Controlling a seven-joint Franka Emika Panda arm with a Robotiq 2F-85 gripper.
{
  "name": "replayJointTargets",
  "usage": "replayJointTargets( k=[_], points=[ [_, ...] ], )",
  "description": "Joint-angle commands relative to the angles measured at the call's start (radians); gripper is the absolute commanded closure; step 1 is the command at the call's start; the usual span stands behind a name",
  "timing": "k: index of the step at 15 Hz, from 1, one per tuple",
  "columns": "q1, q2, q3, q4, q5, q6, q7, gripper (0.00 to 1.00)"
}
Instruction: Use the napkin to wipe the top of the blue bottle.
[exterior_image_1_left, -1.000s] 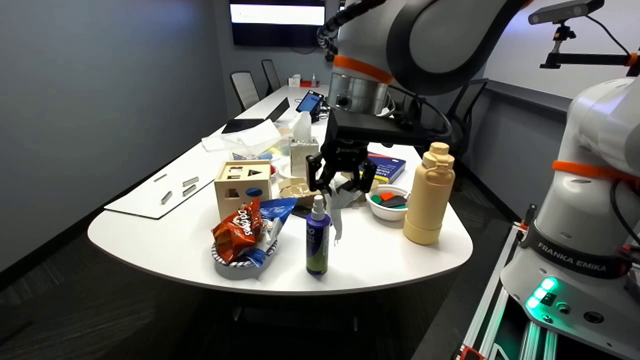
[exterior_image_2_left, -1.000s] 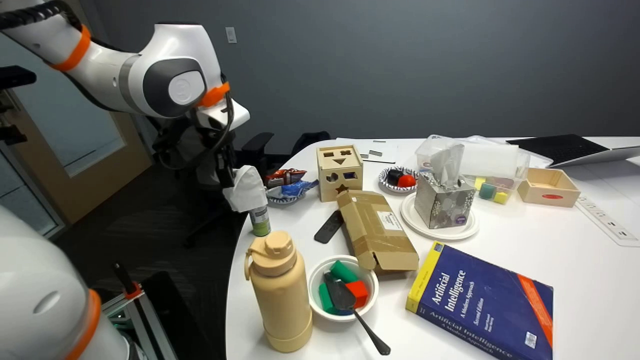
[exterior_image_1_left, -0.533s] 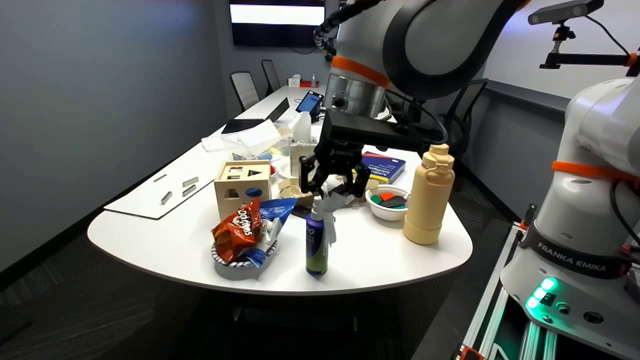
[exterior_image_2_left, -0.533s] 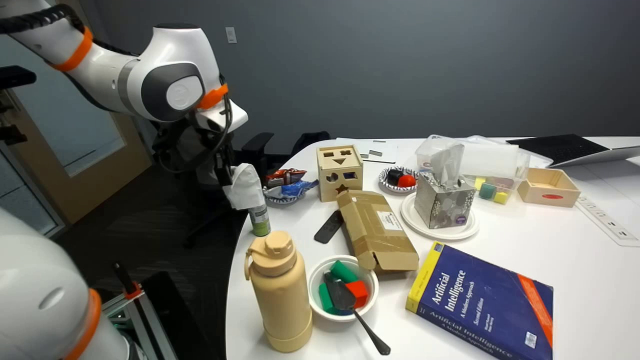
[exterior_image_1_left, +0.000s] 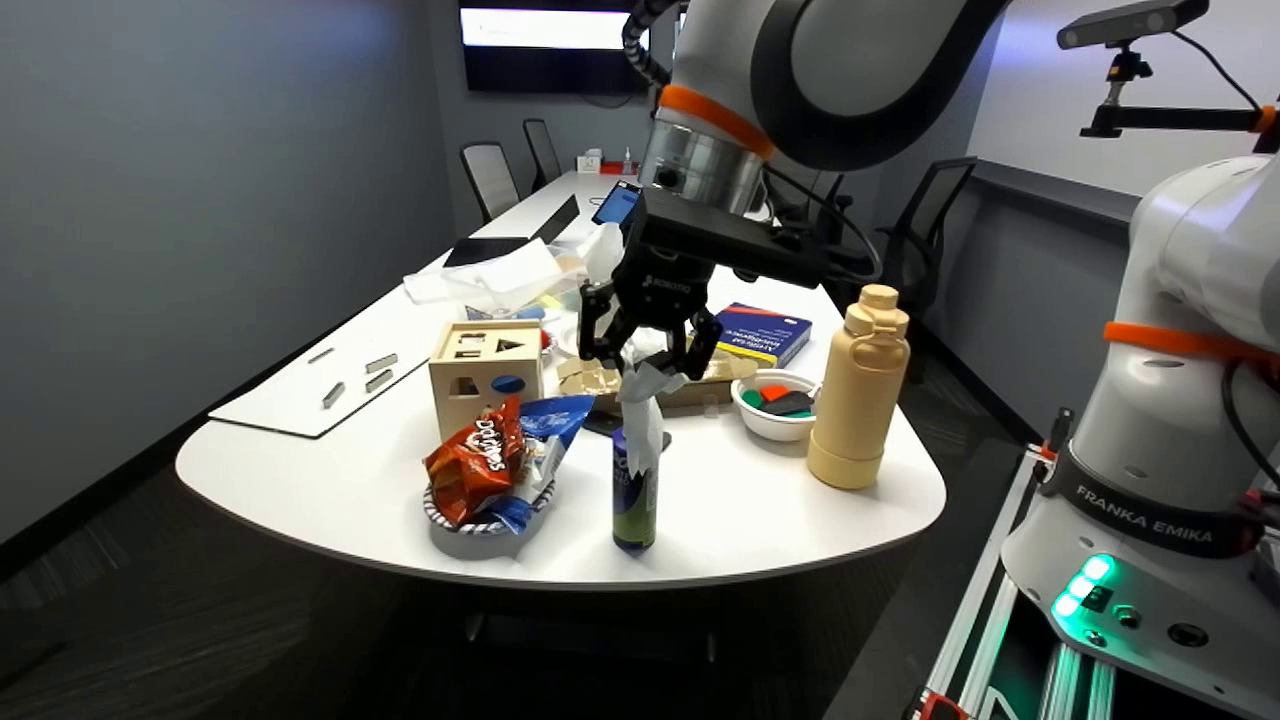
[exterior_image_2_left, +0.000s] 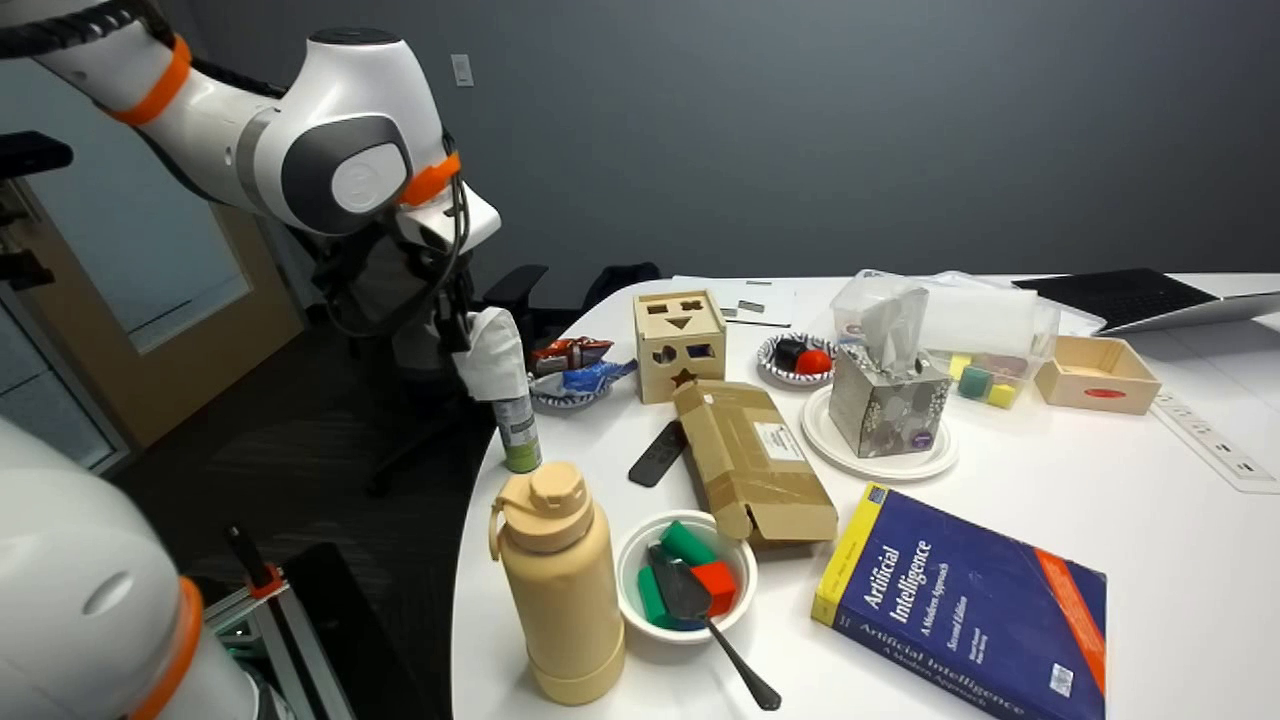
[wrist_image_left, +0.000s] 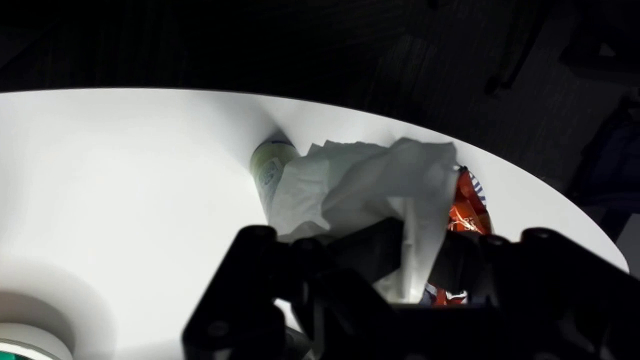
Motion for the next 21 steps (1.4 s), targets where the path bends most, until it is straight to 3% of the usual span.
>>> replayJointTargets(
  k=[1, 17, 21],
  points=[
    [0.006, -0.001, -0.010, -0.003, 0.029, 0.009, -0.029, 1.00],
    [-0.002, 0.021, -0.020, 0.004, 0.029, 0.011, -0.024, 1.00],
    [-0.051, -0.021, -0.023, 0.012, -0.032, 0.007, 0.012, 1.00]
  ],
)
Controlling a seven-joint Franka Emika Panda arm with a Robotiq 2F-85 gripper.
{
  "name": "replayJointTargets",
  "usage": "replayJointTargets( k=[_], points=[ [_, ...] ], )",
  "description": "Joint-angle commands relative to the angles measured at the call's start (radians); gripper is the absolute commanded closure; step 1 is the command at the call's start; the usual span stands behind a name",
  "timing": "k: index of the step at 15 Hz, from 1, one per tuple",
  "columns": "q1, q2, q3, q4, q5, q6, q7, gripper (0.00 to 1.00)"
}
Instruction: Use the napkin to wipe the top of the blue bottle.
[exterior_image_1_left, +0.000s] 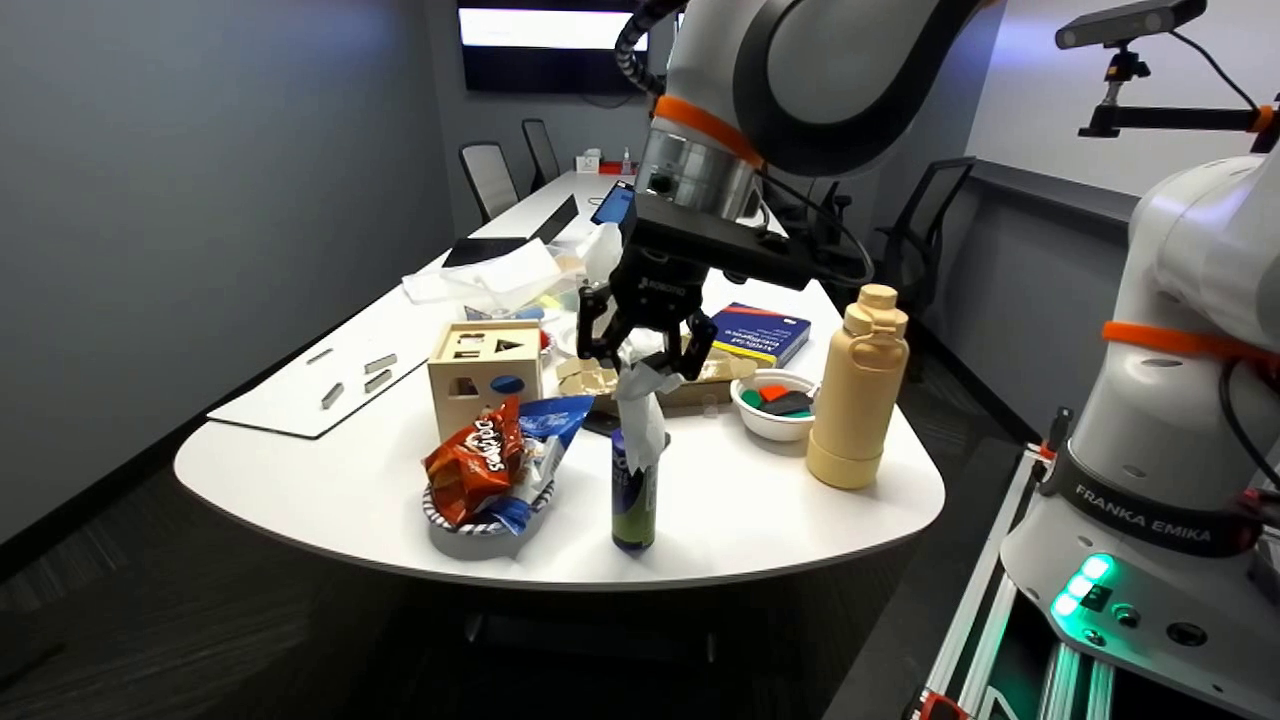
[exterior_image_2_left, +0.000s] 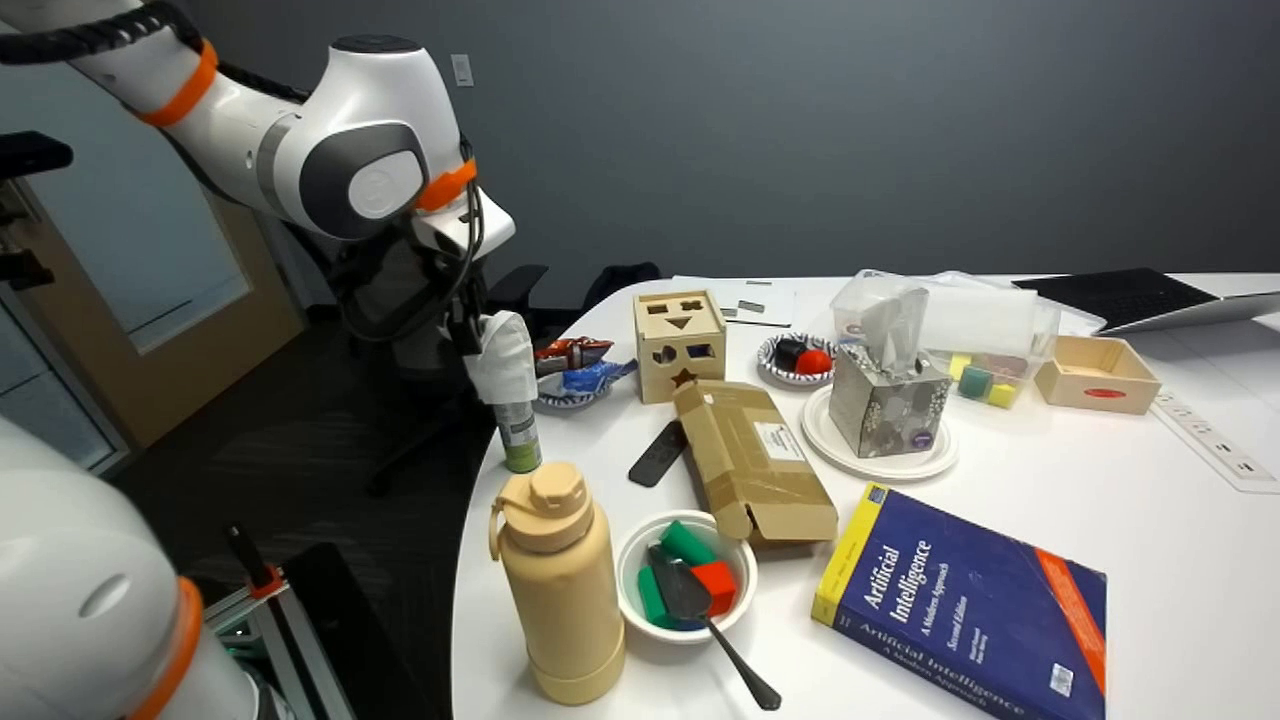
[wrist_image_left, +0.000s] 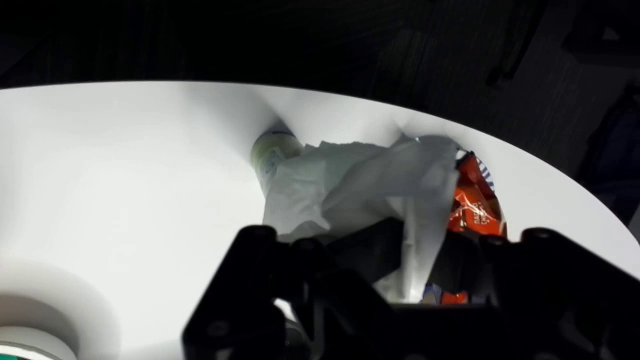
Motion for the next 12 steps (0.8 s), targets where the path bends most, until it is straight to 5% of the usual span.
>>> replayJointTargets(
  k=[1, 7, 12],
  points=[
    [-0.060, -0.065, 0.004, 0.005, -0.059, -0.024, 0.020, 1.00],
    [-0.222, -0.152, 0.032, 0.014, -0.250, -0.021, 0.084, 1.00],
    [-0.379, -0.091, 0.091, -0.014, -0.432, -0.035, 0.193, 1.00]
  ],
)
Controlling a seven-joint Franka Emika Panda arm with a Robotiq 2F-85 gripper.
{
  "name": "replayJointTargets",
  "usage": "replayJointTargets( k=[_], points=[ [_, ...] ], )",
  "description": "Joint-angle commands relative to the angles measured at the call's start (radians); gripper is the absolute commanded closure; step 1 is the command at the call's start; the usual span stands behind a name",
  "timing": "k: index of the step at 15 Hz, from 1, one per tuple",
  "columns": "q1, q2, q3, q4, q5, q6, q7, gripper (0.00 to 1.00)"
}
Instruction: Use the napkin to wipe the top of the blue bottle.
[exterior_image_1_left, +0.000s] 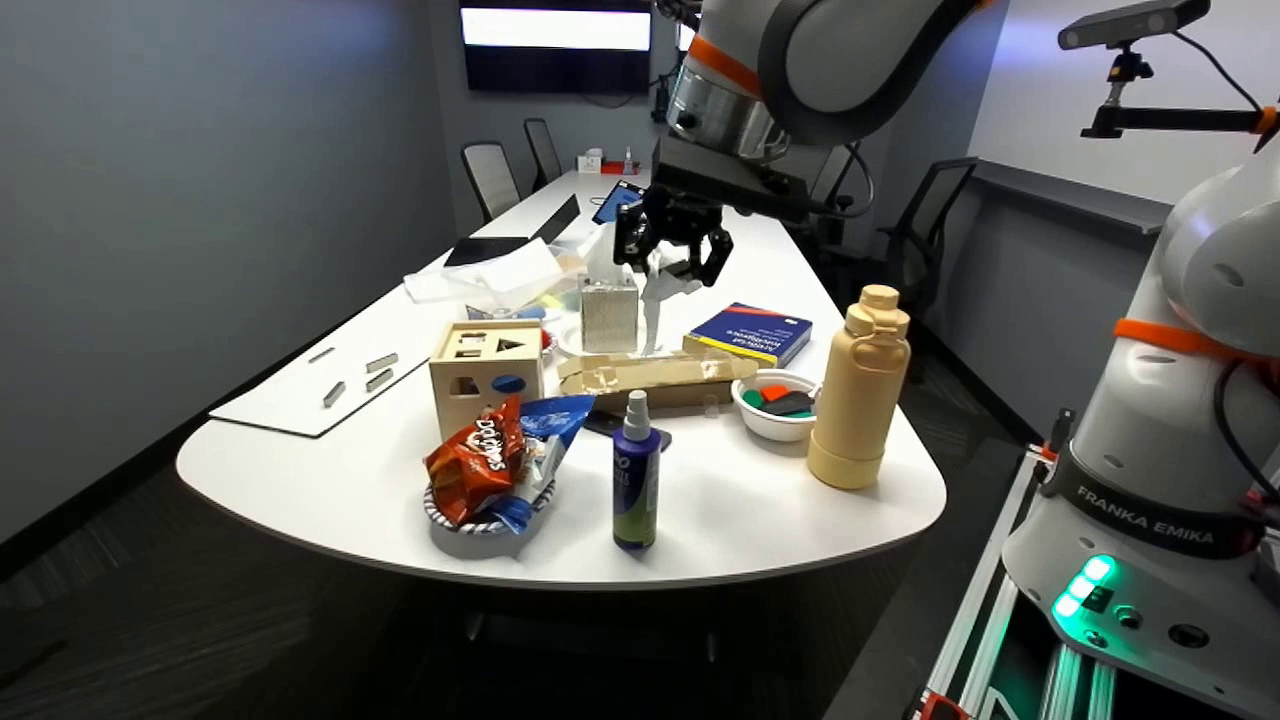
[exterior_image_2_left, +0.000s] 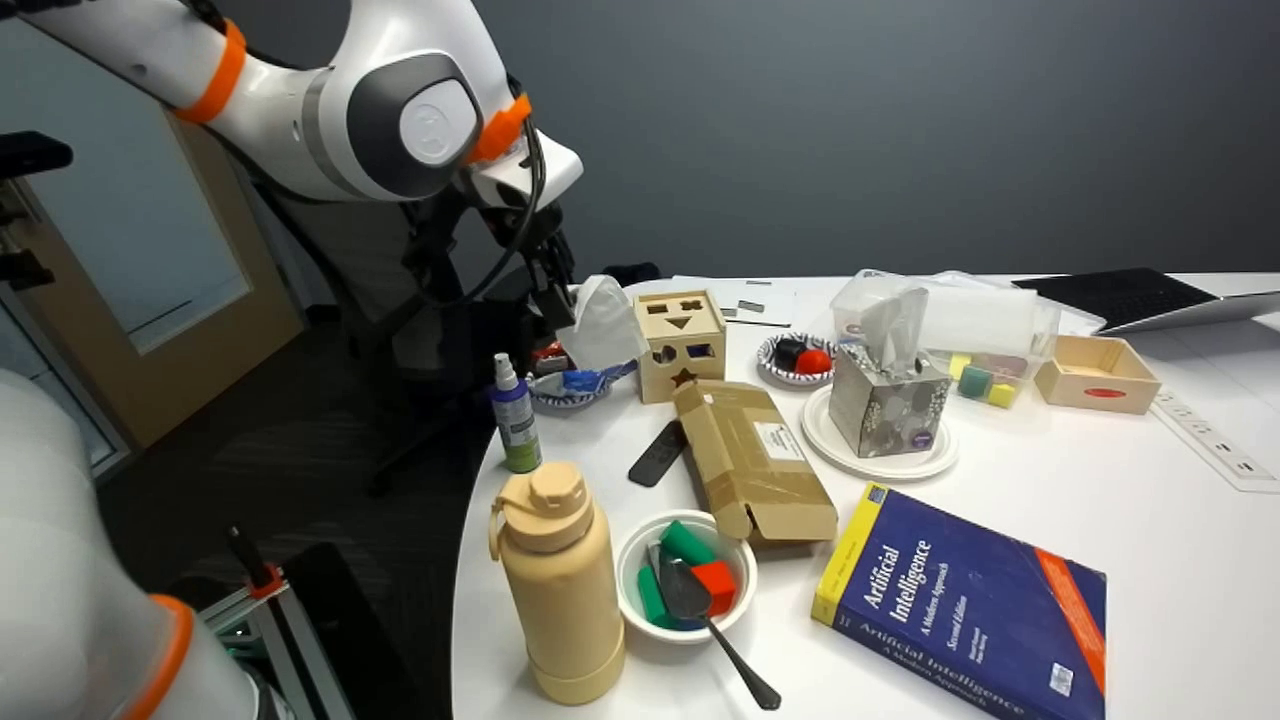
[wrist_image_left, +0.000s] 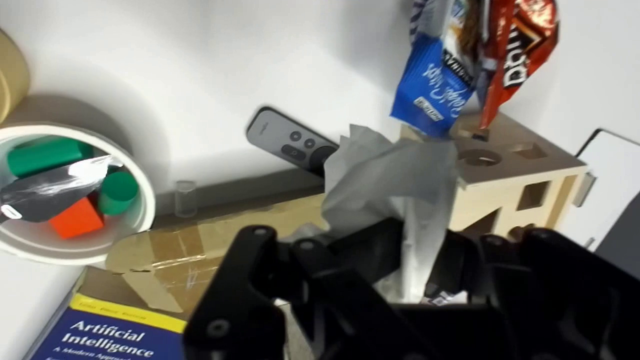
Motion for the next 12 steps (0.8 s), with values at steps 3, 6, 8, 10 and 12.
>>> replayJointTargets(
  k=[3, 6, 8, 10, 12],
  points=[
    [-0.120, 0.094, 0.060, -0.046, -0.183, -0.023, 0.158, 1.00],
    [-0.098, 0.181, 0.043, -0.048, -0.212, -0.059, 0.194, 1.00],
    [-0.087, 0.231, 0.033, -0.042, -0.246, -0.065, 0.229, 1.00],
    [-0.080, 0.282, 0.020, -0.032, -0.298, -0.067, 0.270, 1.00],
    [-0.067, 0.329, -0.004, -0.022, -0.341, -0.056, 0.305, 1.00]
  ],
)
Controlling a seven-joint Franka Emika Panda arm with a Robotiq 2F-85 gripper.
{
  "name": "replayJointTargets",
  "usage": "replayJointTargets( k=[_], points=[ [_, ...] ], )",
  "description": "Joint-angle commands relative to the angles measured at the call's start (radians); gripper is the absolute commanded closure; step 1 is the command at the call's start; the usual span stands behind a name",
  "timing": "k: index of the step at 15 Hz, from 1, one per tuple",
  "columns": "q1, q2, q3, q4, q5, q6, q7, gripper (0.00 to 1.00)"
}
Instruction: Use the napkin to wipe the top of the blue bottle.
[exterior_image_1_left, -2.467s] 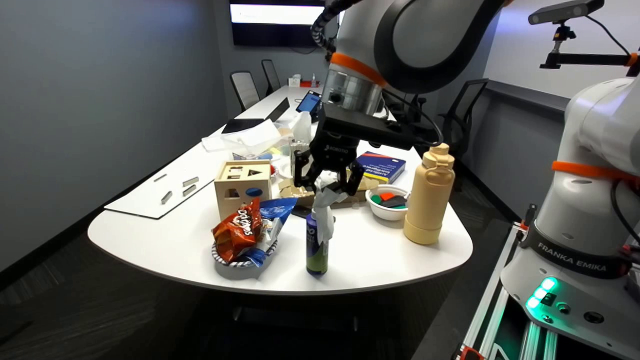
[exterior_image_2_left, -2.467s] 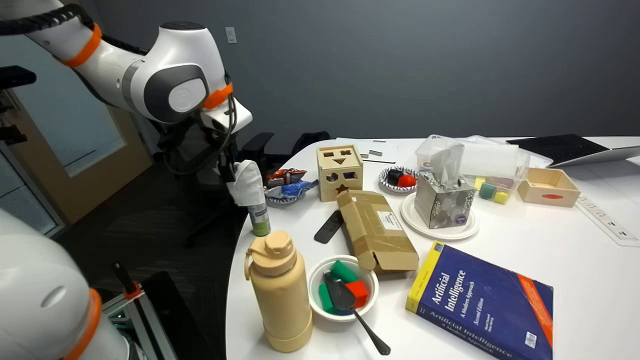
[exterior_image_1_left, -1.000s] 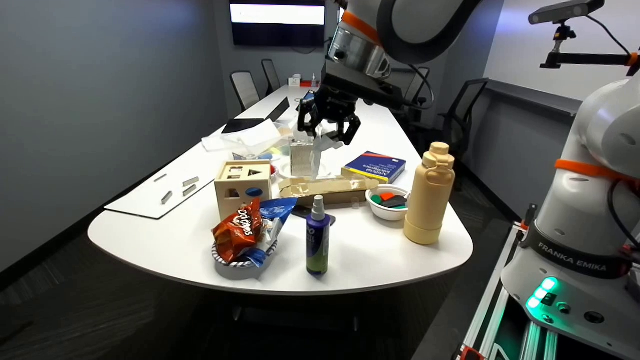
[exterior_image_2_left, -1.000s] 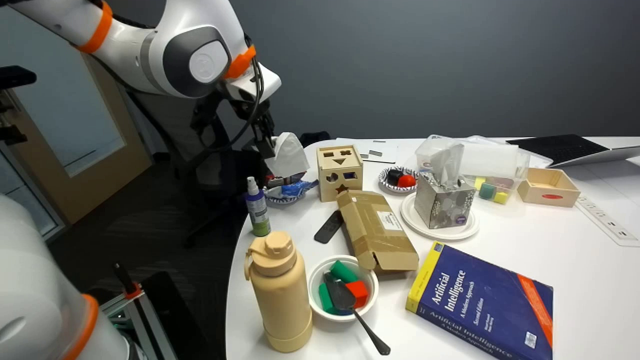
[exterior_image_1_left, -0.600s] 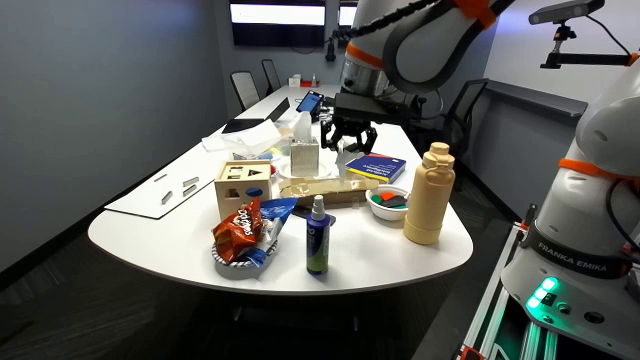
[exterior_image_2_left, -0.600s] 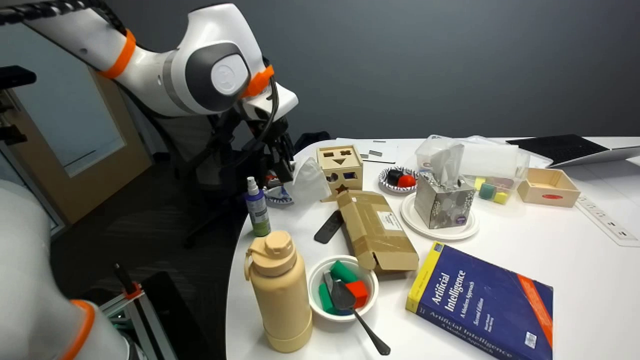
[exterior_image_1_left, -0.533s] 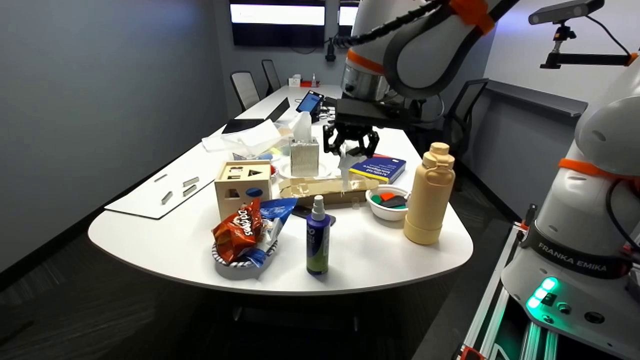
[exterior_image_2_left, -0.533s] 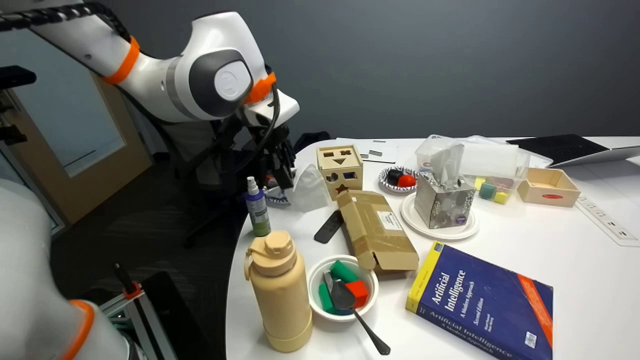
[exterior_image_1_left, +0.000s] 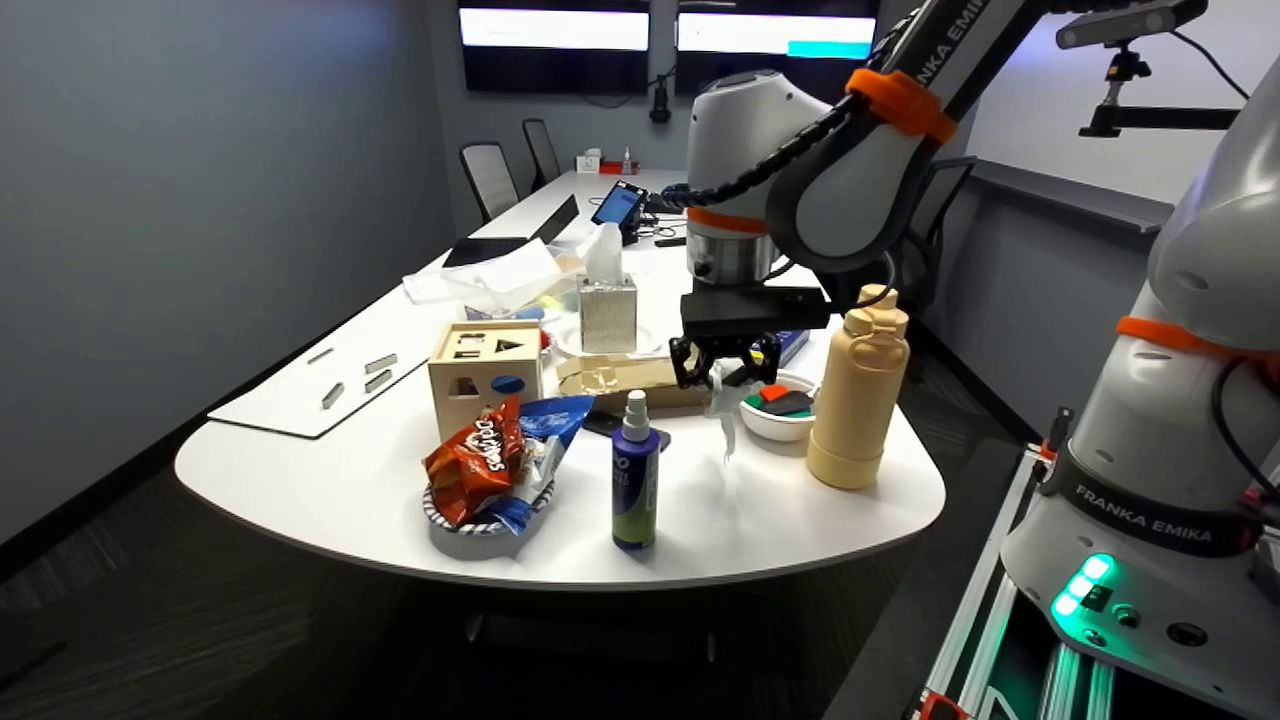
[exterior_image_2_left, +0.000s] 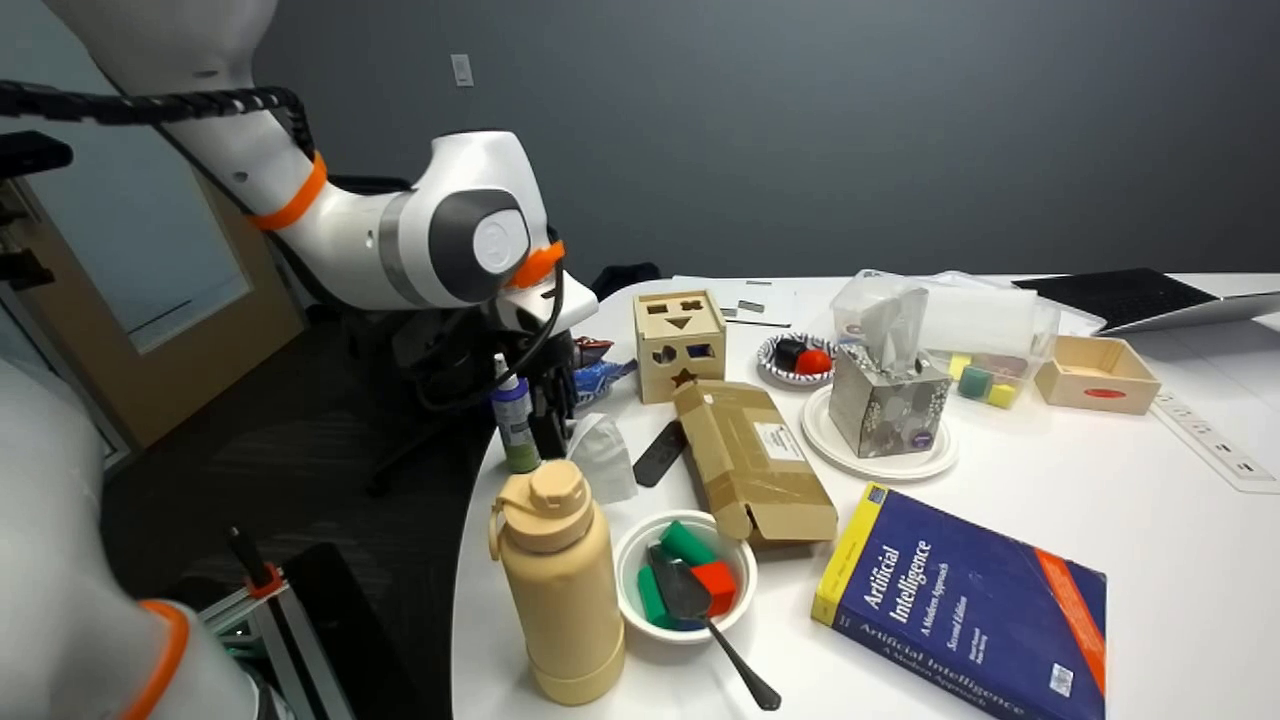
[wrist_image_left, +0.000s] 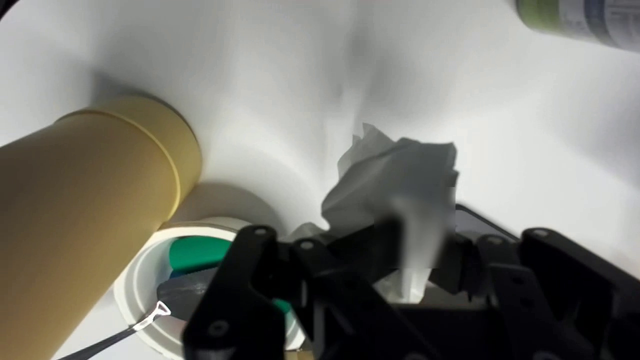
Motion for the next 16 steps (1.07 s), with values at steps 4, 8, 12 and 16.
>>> replayJointTargets(
  k=[4, 8, 12, 16],
  points=[
    [0.075, 0.124, -0.107, 0.051, -0.107, 0.023, 0.147, 0.67],
    [0.124, 0.153, -0.162, 0.076, -0.081, 0.018, 0.149, 0.36],
    [0.162, 0.151, -0.190, 0.094, -0.045, 0.012, 0.135, 0.08],
    [0.190, 0.130, -0.194, 0.109, -0.029, 0.011, 0.135, 0.00]
  ],
)
